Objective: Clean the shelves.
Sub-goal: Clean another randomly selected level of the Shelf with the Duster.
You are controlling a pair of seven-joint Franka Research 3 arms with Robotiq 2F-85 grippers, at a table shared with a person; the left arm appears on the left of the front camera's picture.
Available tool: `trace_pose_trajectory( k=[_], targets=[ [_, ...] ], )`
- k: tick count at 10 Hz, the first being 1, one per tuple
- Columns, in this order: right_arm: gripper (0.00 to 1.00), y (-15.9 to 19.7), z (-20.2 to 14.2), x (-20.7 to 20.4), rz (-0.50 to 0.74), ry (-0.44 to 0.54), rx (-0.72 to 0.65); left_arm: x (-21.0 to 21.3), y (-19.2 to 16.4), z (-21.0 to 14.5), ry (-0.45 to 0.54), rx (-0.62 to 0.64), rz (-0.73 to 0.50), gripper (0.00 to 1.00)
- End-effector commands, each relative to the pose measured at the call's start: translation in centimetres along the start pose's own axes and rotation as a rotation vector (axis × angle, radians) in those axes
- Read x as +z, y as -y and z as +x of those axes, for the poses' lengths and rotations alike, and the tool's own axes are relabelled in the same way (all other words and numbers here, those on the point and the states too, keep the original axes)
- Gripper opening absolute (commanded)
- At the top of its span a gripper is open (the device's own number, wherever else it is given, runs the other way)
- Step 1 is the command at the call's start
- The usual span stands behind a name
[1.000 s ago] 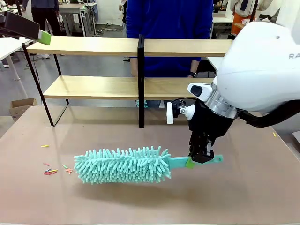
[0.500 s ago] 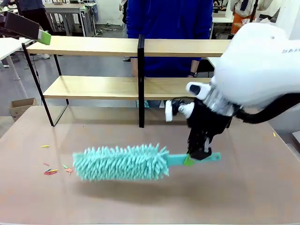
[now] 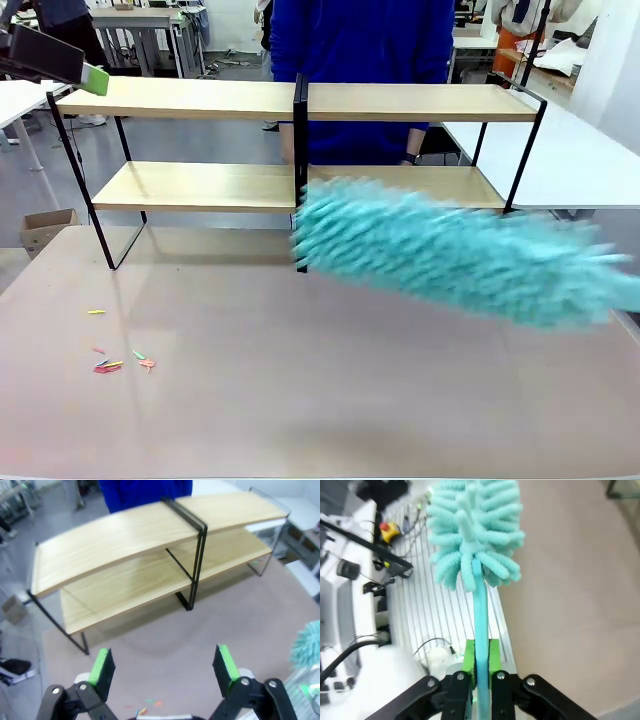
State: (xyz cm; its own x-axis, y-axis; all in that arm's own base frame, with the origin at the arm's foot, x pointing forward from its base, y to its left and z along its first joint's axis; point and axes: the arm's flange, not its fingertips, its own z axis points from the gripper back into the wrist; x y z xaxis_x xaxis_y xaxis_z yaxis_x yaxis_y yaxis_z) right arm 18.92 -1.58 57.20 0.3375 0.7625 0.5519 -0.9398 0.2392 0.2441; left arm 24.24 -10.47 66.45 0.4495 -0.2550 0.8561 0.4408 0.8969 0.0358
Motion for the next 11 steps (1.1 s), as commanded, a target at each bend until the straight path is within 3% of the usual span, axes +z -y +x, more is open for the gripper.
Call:
trace_pose_trajectory(
  k=[1,2,4,5,6,7,11],
  targets=[
    [0.12,-1.8,-5.0,7.2,-0.143,0.211,-0.046,0.1,-0.1,0.0,0.002,0.003,-0.001,1.00],
    [0.12,-2.1,-7.8,10.3,-0.276,0.364,-0.111,0.1,-0.1,0.0,0.002,0.003,-0.001,1.00],
    [0.12,-1.3,-10.7,13.1,-0.503,0.550,-0.180,0.1,-0.1,0.0,0.002,0.003,-0.001,1.00],
    [0.12,-0.6,-11.2,13.3,-0.629,0.621,-0.171,0.1,-0.1,0.0,0.002,0.003,-0.001,1.00],
    [0.12,1.2,-10.4,11.5,-0.687,0.601,-0.226,0.1,-0.1,0.0,0.002,0.003,-0.001,1.00],
    [0.12,-2.2,-13.3,15.4,-0.498,0.573,-0.232,0.1,-0.1,0.0,0.002,0.003,-0.001,1.00],
    [0.12,-2.2,-13.3,15.4,-0.498,0.573,-0.232,0.1,-0.1,0.0,0.002,0.003,-0.001,1.00]
  ],
)
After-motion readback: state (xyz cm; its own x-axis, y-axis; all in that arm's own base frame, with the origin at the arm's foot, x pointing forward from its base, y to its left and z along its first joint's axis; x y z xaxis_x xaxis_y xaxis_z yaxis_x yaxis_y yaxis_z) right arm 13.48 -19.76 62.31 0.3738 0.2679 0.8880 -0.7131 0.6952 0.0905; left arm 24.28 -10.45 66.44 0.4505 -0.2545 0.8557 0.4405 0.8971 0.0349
